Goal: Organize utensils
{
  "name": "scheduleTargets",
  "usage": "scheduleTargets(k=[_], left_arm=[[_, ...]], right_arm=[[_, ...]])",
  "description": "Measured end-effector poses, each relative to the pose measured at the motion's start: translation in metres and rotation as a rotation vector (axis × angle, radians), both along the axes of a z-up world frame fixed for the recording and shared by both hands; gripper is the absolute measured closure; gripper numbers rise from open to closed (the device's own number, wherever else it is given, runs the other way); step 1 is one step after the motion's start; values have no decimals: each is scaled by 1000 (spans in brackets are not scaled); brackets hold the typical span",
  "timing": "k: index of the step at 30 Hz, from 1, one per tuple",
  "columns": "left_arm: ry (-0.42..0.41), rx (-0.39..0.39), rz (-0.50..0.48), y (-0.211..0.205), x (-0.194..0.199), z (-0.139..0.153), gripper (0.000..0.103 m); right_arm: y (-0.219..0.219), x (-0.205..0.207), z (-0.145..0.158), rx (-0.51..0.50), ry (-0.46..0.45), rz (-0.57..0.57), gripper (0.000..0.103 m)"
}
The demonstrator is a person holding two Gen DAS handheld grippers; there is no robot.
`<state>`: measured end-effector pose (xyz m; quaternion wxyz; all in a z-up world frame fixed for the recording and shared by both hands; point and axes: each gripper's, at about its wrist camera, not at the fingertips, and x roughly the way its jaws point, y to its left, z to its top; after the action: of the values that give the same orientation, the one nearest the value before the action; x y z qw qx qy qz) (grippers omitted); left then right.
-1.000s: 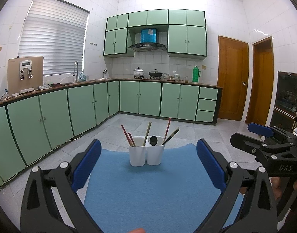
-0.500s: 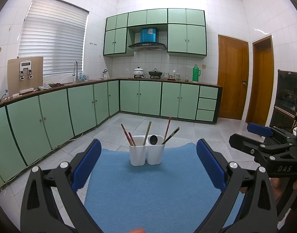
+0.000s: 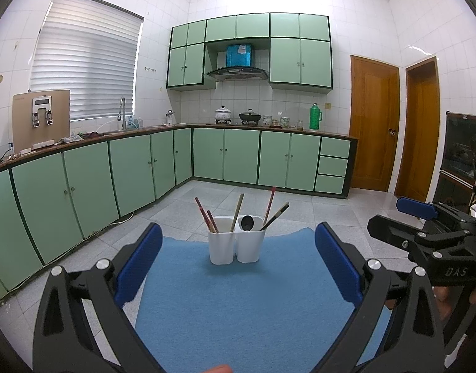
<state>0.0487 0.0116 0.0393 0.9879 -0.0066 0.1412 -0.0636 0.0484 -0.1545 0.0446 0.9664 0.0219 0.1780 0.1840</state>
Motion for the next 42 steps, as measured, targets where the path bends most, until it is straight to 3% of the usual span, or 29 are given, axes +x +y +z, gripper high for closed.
scheduleTargets(k=[42], left_arm=[[21,-14,-1,-4,9,-7,7]], right_arm=[[-6,3,-8,-6,15,-1,6]])
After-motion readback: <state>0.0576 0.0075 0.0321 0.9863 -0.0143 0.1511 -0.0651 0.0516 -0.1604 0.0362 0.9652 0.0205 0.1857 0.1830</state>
